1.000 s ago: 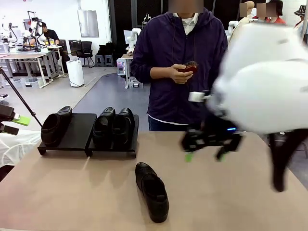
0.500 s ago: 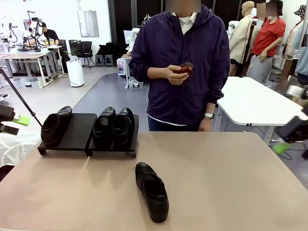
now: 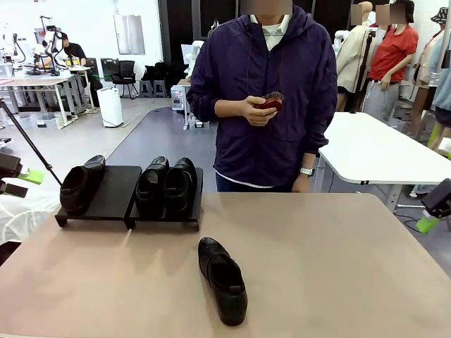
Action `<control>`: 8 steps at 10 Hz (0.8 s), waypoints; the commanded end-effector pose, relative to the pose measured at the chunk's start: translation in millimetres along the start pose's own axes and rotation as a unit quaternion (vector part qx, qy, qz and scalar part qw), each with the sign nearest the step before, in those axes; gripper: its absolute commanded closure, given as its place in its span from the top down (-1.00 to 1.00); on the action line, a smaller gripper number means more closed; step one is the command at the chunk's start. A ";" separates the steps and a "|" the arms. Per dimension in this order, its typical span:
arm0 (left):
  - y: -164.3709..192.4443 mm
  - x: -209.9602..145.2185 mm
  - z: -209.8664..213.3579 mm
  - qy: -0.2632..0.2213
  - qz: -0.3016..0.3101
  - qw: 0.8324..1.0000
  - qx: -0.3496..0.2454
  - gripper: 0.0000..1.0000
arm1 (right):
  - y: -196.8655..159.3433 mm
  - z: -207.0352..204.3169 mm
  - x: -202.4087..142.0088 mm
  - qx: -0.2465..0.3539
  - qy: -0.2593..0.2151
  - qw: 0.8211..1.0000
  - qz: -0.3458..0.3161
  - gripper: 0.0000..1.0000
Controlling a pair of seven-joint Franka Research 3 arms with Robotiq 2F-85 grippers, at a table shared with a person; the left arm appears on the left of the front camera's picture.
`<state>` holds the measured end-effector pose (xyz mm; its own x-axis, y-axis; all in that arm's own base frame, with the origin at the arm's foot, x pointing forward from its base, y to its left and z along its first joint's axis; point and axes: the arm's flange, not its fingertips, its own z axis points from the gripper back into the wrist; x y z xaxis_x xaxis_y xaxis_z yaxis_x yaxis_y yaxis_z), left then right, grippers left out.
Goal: Organize the shoes by placing them on the stand.
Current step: Pick up one Shoe and place it in the middle of the table, then place the Shoe from the middle of the table onto the Shoes Stand.
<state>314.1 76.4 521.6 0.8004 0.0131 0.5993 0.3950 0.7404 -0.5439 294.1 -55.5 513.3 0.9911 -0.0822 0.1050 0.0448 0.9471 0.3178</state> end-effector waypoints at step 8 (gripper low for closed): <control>-1.4 -2.4 1.3 0.003 0.002 1.000 0.001 1.00 | -0.9 6.6 -1.3 0.014 -0.003 1.000 0.006 1.00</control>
<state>314.1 76.4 521.6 0.8005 0.0131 0.5993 0.3950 0.7404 -0.5439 292.2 -56.0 516.1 0.9900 -0.0839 0.1133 0.0439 0.9470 0.3183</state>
